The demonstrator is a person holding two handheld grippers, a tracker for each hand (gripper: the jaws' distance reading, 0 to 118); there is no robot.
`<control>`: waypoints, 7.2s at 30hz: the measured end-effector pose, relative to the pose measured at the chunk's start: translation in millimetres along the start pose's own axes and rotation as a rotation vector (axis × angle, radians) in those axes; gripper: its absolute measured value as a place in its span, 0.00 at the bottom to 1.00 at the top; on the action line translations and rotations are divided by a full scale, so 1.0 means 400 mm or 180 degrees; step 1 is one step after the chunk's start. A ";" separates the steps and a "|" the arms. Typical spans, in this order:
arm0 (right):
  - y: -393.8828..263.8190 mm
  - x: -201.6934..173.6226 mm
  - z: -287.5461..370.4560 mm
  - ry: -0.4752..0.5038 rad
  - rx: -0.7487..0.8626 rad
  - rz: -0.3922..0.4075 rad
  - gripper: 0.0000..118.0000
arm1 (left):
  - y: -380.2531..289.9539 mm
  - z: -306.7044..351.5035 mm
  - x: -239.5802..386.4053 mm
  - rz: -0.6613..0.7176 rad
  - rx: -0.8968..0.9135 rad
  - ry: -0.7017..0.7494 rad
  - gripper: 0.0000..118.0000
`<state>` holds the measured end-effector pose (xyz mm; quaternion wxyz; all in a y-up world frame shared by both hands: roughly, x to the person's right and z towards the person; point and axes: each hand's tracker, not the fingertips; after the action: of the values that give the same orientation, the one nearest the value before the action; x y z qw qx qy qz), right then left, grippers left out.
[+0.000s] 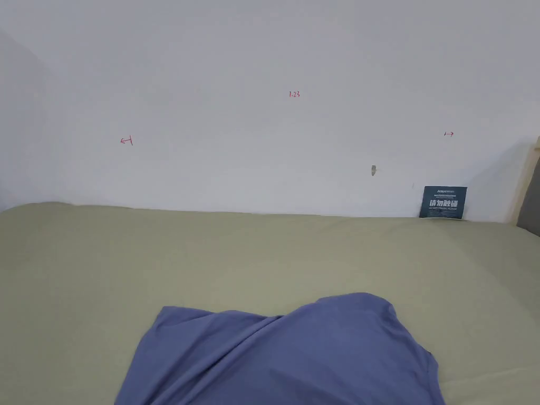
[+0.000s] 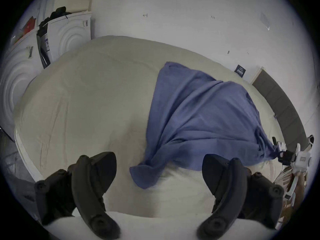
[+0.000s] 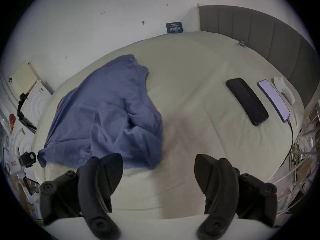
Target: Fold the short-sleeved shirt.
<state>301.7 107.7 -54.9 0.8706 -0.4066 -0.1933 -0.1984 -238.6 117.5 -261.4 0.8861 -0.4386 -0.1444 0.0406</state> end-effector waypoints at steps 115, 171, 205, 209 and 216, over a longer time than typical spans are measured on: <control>0.115 -0.052 -0.140 0.0374 0.0532 0.0412 0.00 | 0.188 -0.258 -0.054 0.0208 -0.0002 -0.0026 0.83; -0.043 0.089 -0.048 0.0075 -0.0431 0.0295 0.03 | -0.069 -0.050 -0.156 0.0226 -0.0371 -0.0107 0.02; 0.335 -0.101 -0.140 -0.0024 -0.0042 0.0697 0.00 | 0.417 -0.528 0.106 -0.0107 -0.0740 0.0085 0.82; 0.399 -0.101 -0.221 0.0103 -0.0196 0.0638 0.01 | 0.410 -0.511 0.110 -0.0140 -0.0631 0.0112 0.71; 0.482 -0.173 -0.450 -0.0173 -0.0533 0.0838 0.80 | 0.410 -0.422 0.100 -0.0148 -0.0592 0.0055 0.01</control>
<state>371.6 93.3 -318.2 0.8466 -0.5048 -0.1447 -0.0870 -142.3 96.6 -478.6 0.8434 -0.5159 -0.1501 0.0026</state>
